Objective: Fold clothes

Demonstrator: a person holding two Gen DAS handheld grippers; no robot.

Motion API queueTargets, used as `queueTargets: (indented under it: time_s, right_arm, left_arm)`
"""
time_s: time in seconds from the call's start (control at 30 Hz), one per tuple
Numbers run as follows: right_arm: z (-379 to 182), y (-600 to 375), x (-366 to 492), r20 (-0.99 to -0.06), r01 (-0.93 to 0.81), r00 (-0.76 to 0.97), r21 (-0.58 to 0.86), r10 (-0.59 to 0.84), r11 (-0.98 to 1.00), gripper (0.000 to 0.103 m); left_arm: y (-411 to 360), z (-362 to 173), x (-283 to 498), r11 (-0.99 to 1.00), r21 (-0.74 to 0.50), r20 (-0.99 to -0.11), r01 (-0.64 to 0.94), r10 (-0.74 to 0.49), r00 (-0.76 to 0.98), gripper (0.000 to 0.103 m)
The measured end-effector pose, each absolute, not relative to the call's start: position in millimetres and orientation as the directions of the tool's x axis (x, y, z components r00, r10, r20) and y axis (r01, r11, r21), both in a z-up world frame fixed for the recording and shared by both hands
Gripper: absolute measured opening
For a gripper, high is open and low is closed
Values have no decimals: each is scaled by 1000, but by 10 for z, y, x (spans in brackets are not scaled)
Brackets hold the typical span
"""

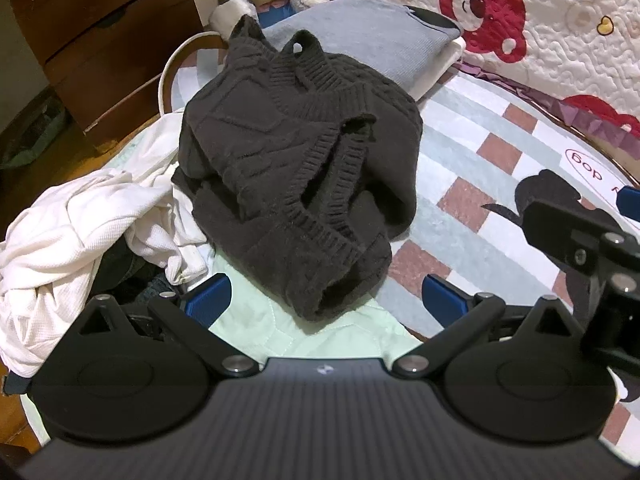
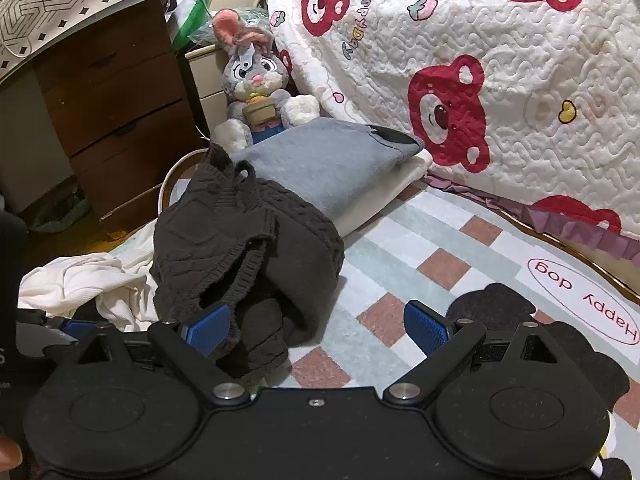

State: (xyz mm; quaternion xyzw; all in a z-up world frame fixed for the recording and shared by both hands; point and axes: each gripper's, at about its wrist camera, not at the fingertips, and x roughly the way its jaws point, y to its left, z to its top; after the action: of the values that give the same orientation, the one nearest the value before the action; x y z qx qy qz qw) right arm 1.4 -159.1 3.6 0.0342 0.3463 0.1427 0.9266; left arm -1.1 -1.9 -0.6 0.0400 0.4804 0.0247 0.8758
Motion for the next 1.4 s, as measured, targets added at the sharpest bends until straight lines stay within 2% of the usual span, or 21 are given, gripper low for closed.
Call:
queueTargets:
  time_s: [0.1,0.27,0.63,1.4]
  right_arm:
    - [39,-1586,31,-637,-250,714,155,290,956,96]
    - [24,-1536,40,-635,-243,719,151,283,958,96]
    - [-10,-1551,35,-638,-241,712,170,293,955,96]
    - [-13,-1515,19,-632,-257,711,178,310,950,96]
  left_arm:
    - [-76,-22,-26,994,112,-838,16,86,538,103]
    - [64,-26,-6,1000,24,-844,-6,24,536,103]
    - [31,-71,-12,999,52,-847,-14,52,530,103]
    - [63,-86,-2,999,33,-858,-16,37,513,103]
